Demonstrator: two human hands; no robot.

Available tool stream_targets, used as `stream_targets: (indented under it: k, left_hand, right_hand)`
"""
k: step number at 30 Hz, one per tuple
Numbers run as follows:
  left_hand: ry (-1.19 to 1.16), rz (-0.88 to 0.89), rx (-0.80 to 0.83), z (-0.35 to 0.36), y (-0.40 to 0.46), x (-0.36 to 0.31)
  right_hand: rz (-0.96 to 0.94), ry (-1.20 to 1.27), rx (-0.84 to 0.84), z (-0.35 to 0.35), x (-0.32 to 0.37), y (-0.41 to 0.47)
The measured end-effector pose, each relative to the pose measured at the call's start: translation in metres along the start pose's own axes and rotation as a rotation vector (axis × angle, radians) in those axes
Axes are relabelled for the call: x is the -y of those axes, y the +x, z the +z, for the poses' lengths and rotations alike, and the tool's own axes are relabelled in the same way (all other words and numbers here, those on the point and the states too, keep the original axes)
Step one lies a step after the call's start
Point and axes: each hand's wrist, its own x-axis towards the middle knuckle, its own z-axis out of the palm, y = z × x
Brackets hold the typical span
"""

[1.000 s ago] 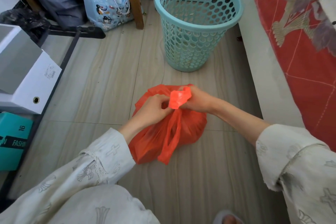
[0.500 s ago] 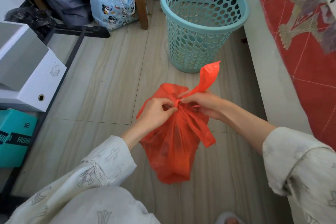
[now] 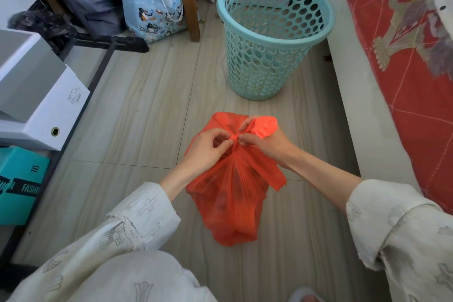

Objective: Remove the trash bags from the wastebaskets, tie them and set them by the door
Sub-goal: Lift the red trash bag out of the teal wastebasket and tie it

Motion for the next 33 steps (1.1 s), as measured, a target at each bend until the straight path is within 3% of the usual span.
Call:
stream_targets:
  k: [7,14,22,33]
  left_hand:
    - [0.168,0.223,-0.072,-0.001,-0.004,-0.010]
    - [-0.046,0.051,-0.133,0.000,-0.005,-0.007]
    - [0.197,0.159,-0.132,-0.011,-0.009,-0.001]
    - [0.241,0.158,-0.186,-0.024,-0.012,0.006]
  right_hand:
    - [0.034,-0.006,0.019,-0.005,0.002,-0.002]
    - [0.074,0.005,-0.023,-0.005,0.001,0.002]
    - [0.171,-0.200,-0.114,-0.013,0.002,0.015]
    - [0.378,-0.111,-0.181,-0.026,0.008,0.026]
